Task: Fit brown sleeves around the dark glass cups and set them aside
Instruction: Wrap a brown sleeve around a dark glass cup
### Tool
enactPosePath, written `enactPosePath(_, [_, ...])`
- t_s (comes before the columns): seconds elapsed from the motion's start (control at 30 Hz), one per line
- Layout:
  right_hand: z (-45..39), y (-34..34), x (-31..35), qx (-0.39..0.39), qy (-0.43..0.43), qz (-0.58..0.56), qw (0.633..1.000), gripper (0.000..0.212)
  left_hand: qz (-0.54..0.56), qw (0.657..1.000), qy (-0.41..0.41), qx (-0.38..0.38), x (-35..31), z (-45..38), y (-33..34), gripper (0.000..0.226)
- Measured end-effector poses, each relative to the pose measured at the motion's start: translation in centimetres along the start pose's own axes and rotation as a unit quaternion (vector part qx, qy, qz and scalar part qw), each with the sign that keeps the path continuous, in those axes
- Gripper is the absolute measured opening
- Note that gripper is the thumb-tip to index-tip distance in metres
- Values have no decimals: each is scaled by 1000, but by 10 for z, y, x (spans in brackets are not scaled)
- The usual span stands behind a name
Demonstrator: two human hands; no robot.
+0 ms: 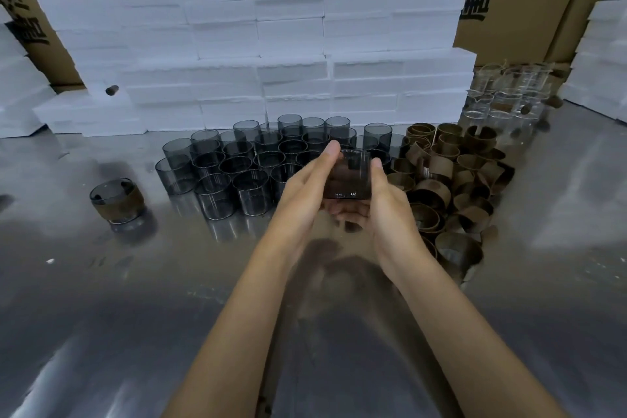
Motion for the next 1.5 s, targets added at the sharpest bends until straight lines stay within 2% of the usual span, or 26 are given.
enactPosePath(0.13, [2, -8, 8, -27, -55, -26, 998, 39, 1, 998, 51, -24, -5, 1, -8, 37])
enactPosePath(0.23, [0, -9, 6, -19, -21, -117, 993, 34, 13, 997, 67, -37, -5, -2, -11, 30])
enactPosePath(0.4, [-3, -2, 1, 53, 82, -238, 966, 37, 23, 996, 87, 7, -8, -3, -10, 37])
enactPosePath(0.7, [-9, -6, -2, 66, 87, -291, 950, 37, -29, 987, 119, 107, -11, 3, -4, 62])
enactPosePath(0.8, [-9, -5, -3, 70, 84, -273, 956, 38, -32, 988, 122, 88, -12, 3, -3, 63])
enactPosePath(0.97, [-9, -2, -1, 94, 41, -218, 971, 34, -40, 988, 149, 12, -16, 1, -5, 53])
enactPosePath(1.1, [-6, -1, -1, 90, 10, -153, 984, 30, -16, 986, 163, -44, -16, 4, -6, 55])
enactPosePath(1.17, [-5, 1, -2, 100, 9, -143, 985, 30, -3, 983, 163, -82, -15, 5, -10, 46])
enactPosePath(1.27, [-2, 4, -3, 126, 18, -159, 979, 30, 15, 980, 158, -121, -14, 3, -18, 21])
enactPosePath(1.33, [-2, 4, -4, 128, 35, -186, 974, 33, 18, 981, 156, -111, -15, 1, -18, 17])
enactPosePath(1.5, [-6, -2, -3, 89, 72, -251, 961, 34, -23, 989, 142, -34, -13, 0, -9, 28])
Point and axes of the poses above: each hand's wrist, its own z-axis away from the middle knuckle, its own y-axis out of the palm, x = y × z, the point moved 5 cm from there along -z, towards the middle knuckle, and after that the axes turned 3 degrees about y, right-handed, at the moved point
